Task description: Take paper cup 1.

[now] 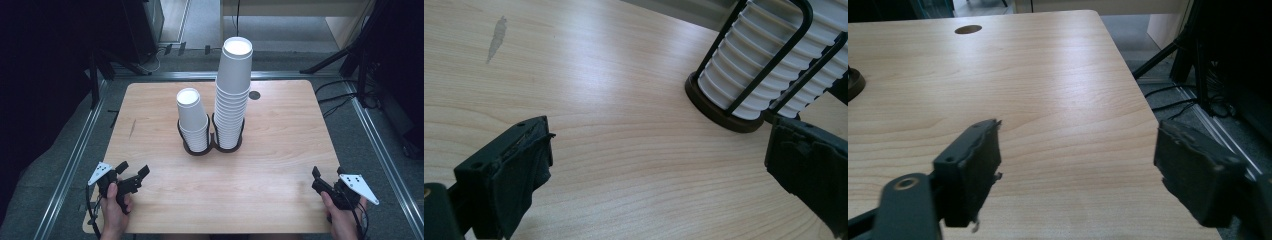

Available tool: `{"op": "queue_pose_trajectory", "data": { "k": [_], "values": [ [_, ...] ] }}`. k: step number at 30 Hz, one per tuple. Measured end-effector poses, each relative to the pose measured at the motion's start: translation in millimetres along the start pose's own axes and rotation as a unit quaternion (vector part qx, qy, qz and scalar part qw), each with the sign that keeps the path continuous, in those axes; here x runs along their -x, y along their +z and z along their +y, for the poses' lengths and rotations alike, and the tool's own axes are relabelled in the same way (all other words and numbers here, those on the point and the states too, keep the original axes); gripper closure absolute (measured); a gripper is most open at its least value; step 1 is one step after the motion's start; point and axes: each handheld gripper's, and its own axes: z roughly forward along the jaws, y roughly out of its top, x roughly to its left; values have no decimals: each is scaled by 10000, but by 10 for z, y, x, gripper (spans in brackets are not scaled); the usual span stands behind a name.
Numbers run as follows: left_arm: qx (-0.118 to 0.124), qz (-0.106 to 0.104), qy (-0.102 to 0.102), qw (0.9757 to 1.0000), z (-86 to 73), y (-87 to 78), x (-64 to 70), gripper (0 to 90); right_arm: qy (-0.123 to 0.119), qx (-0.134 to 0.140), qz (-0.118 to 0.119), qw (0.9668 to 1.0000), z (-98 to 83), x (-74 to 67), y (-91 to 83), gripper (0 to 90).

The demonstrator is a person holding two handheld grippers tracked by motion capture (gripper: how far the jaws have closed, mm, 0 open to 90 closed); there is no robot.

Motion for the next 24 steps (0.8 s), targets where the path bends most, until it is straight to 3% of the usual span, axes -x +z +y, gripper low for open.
{"op": "queue_pose_trajectory", "data": {
  "k": [3,5,6,9,11,14,16,19,21,24],
  "values": [
    [3,32,68,10000,4,2,13,0,44,13,35,10000,19,-20,-16,158],
    [-19,69,143,9999,6,-4,39,2,227,76,275,9993,58,-40,-49,126],
    [7,185,225,9996,9,-9,78,14,177,74,333,9993,89,-75,-56,126],
    [74,213,153,9996,29,-12,109,14,56,120,315,9994,138,-139,-71,124],
    [142,242,81,9996,66,-15,143,14,84,124,342,9993,152,-150,-75,113],
    [220,89,60,9997,115,-15,217,14,243,46,360,9990,196,-167,-94,85],
    [203,72,273,9994,142,13,319,14,221,45,347,9991,234,-166,-112,73],
    [234,45,306,9992,158,28,375,14,226,91,410,9989,285,-177,-144,48],
    [340,122,428,9984,176,28,447,14,24,176,376,9991,354,-230,-185,42],
    [398,142,354,9985,208,19,490,14,-68,254,381,9989,408,-272,-226,40]
  ]
}}
